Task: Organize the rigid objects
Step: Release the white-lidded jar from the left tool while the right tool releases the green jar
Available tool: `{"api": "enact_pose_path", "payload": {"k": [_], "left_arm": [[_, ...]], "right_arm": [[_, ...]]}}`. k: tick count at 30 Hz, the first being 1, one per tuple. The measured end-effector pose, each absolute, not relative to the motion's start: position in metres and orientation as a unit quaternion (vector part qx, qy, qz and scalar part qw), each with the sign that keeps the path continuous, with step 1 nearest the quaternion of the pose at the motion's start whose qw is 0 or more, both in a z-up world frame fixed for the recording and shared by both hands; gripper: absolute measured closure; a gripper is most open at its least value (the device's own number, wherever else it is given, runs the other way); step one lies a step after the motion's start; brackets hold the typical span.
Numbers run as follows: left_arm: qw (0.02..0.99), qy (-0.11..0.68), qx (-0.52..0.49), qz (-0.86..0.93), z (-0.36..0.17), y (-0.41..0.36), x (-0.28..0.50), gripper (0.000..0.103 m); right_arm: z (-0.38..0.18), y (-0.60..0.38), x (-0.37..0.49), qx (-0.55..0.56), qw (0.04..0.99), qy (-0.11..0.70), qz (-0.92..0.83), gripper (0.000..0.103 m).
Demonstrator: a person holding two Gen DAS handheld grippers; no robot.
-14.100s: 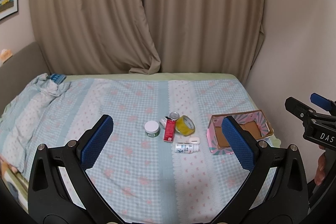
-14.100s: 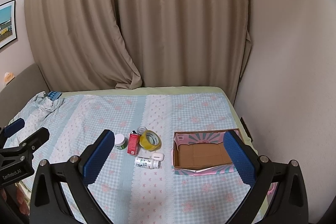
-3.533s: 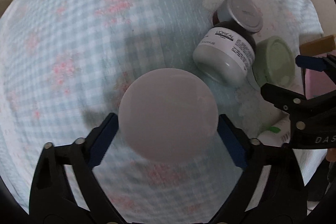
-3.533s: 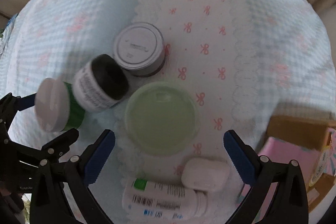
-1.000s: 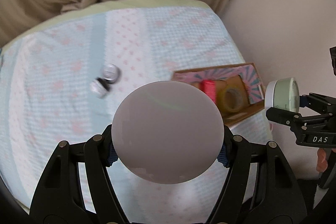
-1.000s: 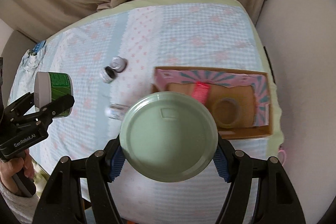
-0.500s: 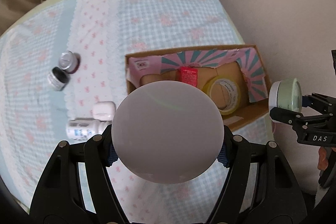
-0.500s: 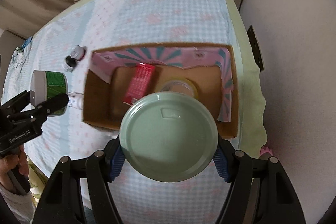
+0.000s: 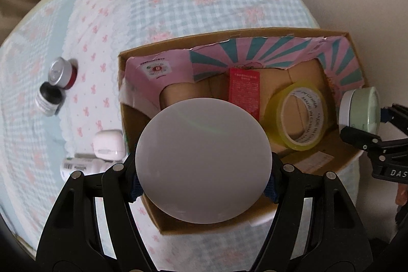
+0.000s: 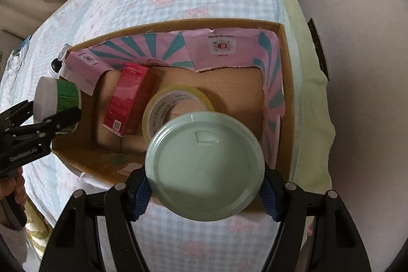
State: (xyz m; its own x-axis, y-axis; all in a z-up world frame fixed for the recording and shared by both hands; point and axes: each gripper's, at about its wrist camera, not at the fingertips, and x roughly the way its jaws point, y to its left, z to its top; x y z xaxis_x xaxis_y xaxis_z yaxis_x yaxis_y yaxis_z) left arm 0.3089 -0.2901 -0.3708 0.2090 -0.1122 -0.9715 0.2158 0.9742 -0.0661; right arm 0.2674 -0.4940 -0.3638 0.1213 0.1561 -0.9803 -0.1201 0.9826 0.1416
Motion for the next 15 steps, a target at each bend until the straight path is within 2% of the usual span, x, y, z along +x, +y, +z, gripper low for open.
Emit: {"api": "enact_pose_path", "payload": {"k": [5,6,7,9,15], "left_arm": [[0.776,0.619,0.070,-0.101,-0.378,-0.297,0.317,0.034],[0.776,0.619,0.071,-0.100,-0.378,-0.297,0.318,0.024],[0.783,0.611,0.067,-0.100,-0.375,-0.297,0.318,0.001],[0.797,0.592,0.069,-0.096,-0.367,-0.295,0.317,0.000],[0.797,0.593,0.067,-0.094,-0.359,-0.276,0.309,0.000]], "right_arm": [[-0.365,-0.491,0.270,-0.002,0.764,0.638,0.102,0.036],[-0.365,-0.490,0.270,-0.008,0.768,0.632,0.103,0.035],[-0.365,-0.487,0.269,-0.020,0.773,0.625,0.103,0.032],[-0.362,-0.484,0.267,-0.031,0.785,0.611,0.097,0.000],[-0.348,-0.487,0.256,-0.023,0.811,0.577,0.093,0.000]]}}
